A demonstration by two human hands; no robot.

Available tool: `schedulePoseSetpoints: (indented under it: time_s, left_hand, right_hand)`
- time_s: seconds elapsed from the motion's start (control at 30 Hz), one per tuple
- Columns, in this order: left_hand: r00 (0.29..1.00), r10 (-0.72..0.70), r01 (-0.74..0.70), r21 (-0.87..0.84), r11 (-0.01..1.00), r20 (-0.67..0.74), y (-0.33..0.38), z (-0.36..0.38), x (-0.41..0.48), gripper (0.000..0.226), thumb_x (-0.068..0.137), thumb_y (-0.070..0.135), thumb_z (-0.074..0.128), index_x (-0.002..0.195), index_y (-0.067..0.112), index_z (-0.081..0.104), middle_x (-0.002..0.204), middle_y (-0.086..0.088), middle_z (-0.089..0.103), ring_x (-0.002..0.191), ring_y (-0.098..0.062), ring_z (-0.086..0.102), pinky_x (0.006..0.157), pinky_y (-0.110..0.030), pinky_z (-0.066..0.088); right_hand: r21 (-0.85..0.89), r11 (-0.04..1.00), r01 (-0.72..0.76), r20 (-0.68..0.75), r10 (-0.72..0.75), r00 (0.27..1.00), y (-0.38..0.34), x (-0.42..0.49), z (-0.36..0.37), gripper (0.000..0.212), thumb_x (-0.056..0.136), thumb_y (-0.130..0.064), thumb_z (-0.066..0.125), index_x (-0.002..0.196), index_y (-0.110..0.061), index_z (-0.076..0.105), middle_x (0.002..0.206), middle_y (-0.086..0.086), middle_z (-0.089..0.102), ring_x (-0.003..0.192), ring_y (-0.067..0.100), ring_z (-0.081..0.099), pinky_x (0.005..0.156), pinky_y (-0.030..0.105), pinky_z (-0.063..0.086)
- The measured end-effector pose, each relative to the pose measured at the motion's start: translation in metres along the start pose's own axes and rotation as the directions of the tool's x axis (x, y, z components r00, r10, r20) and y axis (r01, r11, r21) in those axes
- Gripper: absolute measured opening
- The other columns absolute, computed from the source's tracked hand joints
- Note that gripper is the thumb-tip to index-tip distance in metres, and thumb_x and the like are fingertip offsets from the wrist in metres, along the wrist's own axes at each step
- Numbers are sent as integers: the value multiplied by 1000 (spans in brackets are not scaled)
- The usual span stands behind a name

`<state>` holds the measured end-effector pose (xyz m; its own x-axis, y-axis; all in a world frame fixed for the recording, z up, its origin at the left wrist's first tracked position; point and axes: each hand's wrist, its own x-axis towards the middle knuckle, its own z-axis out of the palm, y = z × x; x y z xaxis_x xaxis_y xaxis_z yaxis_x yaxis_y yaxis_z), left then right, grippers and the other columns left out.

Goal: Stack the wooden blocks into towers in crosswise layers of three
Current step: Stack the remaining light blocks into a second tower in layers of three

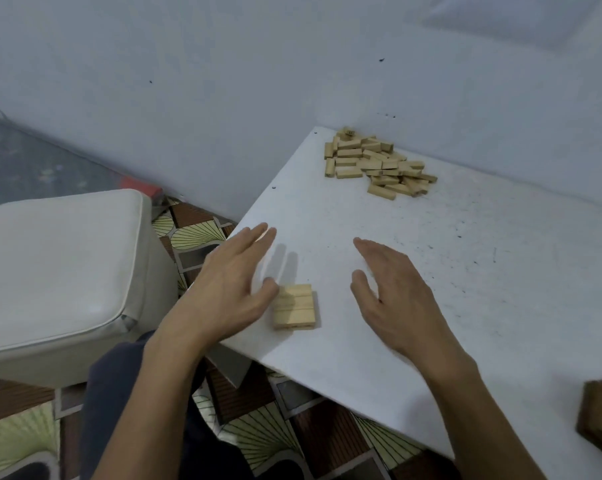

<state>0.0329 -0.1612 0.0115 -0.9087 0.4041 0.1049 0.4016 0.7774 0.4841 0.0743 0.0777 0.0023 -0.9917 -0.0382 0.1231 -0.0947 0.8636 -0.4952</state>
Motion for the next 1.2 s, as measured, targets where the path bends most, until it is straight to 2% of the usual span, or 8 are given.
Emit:
schedulePoseSetpoints:
  time_s: [0.07, 0.17, 0.37, 0.5, 0.67, 0.9, 1.03, 1.2]
  left_hand:
    - [996, 72, -72, -10, 997, -44, 9, 2, 29, 66, 90, 43, 41, 151, 19, 39, 156, 2, 36, 145, -14, 31, 117, -26, 20]
    - [983, 178, -178, 12, 984, -35, 23, 13, 82, 48, 98, 26, 53, 146, 23, 47, 149, 2, 49, 135, -17, 45, 110, -28, 32]
    - [974, 229, -226, 165, 960, 3, 34, 42, 181, 42, 99, 26, 52, 141, 24, 52, 138, -1, 57, 122, -25, 54, 97, -43, 45]
    - [981, 194, -191, 279, 941, 19, 31, 60, 233, 43, 99, 26, 50, 141, 24, 52, 143, -3, 52, 129, -29, 48, 99, -43, 40]
    - [983, 181, -172, 369, 913, 10, 30, 81, 257, 41, 100, 27, 42, 140, 25, 53, 143, -5, 51, 129, -32, 46, 100, -43, 35]
    - [971, 238, -225, 257, 940, -20, 21, 85, 268, 33, 99, 25, 46, 124, 24, 67, 116, -7, 67, 106, -32, 59, 82, -42, 45]
    - [973, 231, -222, 225, 949, -16, 20, 81, 267, 30, 100, 27, 49, 124, 24, 68, 111, -8, 68, 103, -33, 61, 80, -44, 51]
    - [973, 231, -224, 205, 953, -12, 22, 77, 263, 30, 100, 29, 48, 120, 21, 69, 106, -11, 67, 99, -35, 61, 78, -47, 51]
  right_hand:
    - [12, 999, -47, -88, 48, 995, 8, 18, -6, 50, 102, -30, 45, 149, -17, 42, 149, 1, 47, 136, 20, 42, 108, 28, 31]
    - [-6, 994, -110, -169, 107, 980, 21, 52, -17, 48, 100, -26, 48, 146, -14, 46, 145, 4, 51, 130, 25, 48, 103, 38, 39]
    - [-105, 978, -179, -217, 153, 964, 53, 119, -20, 40, 97, -16, 49, 136, -12, 55, 132, 10, 57, 120, 31, 53, 89, 40, 47]
    - [-211, 958, -195, -196, 154, 968, 75, 154, -12, 44, 98, -13, 48, 142, -18, 48, 135, 11, 49, 118, 30, 49, 88, 40, 46]
    - [-291, 936, -200, -207, 143, 968, 89, 181, -2, 46, 102, -19, 46, 147, -28, 42, 123, 16, 46, 107, 34, 49, 82, 43, 48]
    - [-399, 894, -204, -218, 124, 968, 97, 200, -4, 34, 99, -16, 50, 130, -28, 59, 121, 13, 47, 108, 34, 49, 86, 43, 42]
    - [-463, 865, -194, -141, 144, 979, 97, 208, -14, 34, 100, -24, 47, 132, -32, 56, 128, 13, 49, 116, 38, 44, 95, 49, 37]
    - [-422, 893, -159, -149, 105, 983, 102, 206, -13, 33, 100, -35, 50, 131, -34, 59, 131, 5, 57, 120, 34, 42, 96, 45, 34]
